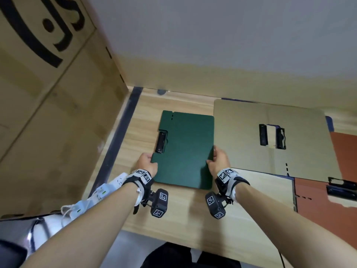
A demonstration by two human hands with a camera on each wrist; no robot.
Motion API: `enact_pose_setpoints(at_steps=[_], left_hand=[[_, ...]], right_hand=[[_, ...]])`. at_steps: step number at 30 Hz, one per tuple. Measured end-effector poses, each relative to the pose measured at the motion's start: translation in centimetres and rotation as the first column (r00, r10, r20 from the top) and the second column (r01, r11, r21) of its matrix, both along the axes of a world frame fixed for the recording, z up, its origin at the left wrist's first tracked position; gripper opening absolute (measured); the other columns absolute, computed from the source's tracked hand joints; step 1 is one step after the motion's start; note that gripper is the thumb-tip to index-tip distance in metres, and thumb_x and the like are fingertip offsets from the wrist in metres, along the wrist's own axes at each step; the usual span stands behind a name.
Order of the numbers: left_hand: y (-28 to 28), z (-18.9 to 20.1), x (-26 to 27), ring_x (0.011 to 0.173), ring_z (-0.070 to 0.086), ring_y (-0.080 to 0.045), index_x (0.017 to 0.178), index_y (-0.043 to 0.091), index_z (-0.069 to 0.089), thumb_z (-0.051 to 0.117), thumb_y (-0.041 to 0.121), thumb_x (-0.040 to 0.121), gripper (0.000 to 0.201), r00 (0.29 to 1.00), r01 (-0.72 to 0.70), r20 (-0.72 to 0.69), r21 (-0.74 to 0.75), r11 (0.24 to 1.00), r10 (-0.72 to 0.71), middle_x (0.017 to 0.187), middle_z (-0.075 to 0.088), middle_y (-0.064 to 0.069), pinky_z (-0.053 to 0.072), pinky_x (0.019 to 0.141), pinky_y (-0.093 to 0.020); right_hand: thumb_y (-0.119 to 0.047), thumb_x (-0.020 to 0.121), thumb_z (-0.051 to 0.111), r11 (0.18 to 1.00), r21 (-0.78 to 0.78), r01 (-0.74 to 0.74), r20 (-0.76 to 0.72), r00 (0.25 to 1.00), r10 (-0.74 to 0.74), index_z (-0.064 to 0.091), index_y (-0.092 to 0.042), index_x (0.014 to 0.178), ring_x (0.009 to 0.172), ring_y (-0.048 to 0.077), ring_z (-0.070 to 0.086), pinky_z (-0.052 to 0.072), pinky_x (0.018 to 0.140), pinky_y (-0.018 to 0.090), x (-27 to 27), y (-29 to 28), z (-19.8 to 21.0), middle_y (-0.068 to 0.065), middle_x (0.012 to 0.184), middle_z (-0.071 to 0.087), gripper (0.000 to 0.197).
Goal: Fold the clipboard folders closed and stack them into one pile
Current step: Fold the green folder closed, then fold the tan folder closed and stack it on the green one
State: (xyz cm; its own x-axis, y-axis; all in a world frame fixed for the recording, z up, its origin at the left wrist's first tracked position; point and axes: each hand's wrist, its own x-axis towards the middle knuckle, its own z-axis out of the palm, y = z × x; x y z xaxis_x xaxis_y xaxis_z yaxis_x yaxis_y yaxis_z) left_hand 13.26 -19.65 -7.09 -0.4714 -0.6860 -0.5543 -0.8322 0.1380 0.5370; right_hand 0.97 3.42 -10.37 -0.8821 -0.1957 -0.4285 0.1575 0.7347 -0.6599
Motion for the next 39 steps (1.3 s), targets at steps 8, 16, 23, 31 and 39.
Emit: enact_pose_setpoints(at_steps=[8,16,23,31,39], left_hand=[[-1.7,-1.2,0.6,0.095,0.064,-0.026,0.108,0.024,0.055,0.065,0.020,0.080,0.030,0.993,0.030,0.115,-0.094,0.995,-0.019,0.109,0.066,-0.002,0.052,0.088,-0.035],[0.1,0.5,-2.3,0.120,0.050,-0.029,0.122,0.020,0.057,0.067,0.014,0.080,0.044,0.984,0.133,0.147,-0.238,0.962,-0.100,0.129,0.050,-0.007,0.041,0.097,-0.036],[6.7,1.2,-9.0,0.106,0.060,-0.027,0.114,0.013,0.059,0.063,0.007,0.080,0.035,0.967,0.226,-0.082,-0.157,0.961,-0.241,0.120,0.058,-0.008,0.048,0.092,-0.037],[17.4,-0.7,-14.7,0.121,0.051,-0.032,0.131,0.006,0.051,0.060,0.007,0.080,0.052,0.932,0.363,0.018,-0.020,0.932,-0.363,0.134,0.047,-0.014,0.042,0.103,-0.037],[18.9,-1.4,-17.6,0.123,0.047,-0.034,0.126,0.007,0.056,0.067,0.019,0.074,0.054,0.969,0.186,0.168,-0.009,0.982,-0.182,0.134,0.045,-0.014,0.042,0.103,-0.045]], right_hand=[[-0.019,0.078,0.072,0.977,0.177,-0.118,-0.038,0.991,0.127,0.051,-0.015,0.123,0.107,0.030,0.057,0.050,0.097,0.040,1.0,-2.2,0.2,0.009,0.117,0.048,0.050],[-0.015,0.081,0.069,0.993,0.109,-0.048,-0.036,0.998,0.052,0.053,-0.014,0.131,0.107,0.023,0.058,0.041,0.100,0.025,0.2,1.2,1.7,0.007,0.126,0.046,0.053],[-0.013,0.087,0.064,0.985,0.111,0.131,-0.005,0.991,-0.132,0.058,-0.012,0.125,0.103,0.019,0.063,0.047,0.103,0.034,-2.1,12.2,3.0,0.008,0.125,0.052,0.038],[-0.008,0.088,0.063,0.951,0.097,0.295,-0.002,0.955,-0.296,0.058,-0.005,0.123,0.099,0.016,0.062,0.047,0.097,0.029,-4.9,23.9,2.4,0.008,0.117,0.066,0.035],[-0.017,0.087,0.061,0.960,0.084,0.268,-0.012,0.963,-0.268,0.058,-0.013,0.124,0.105,0.017,0.063,0.049,0.100,0.038,-11.9,26.2,1.3,0.003,0.120,0.063,0.037]])
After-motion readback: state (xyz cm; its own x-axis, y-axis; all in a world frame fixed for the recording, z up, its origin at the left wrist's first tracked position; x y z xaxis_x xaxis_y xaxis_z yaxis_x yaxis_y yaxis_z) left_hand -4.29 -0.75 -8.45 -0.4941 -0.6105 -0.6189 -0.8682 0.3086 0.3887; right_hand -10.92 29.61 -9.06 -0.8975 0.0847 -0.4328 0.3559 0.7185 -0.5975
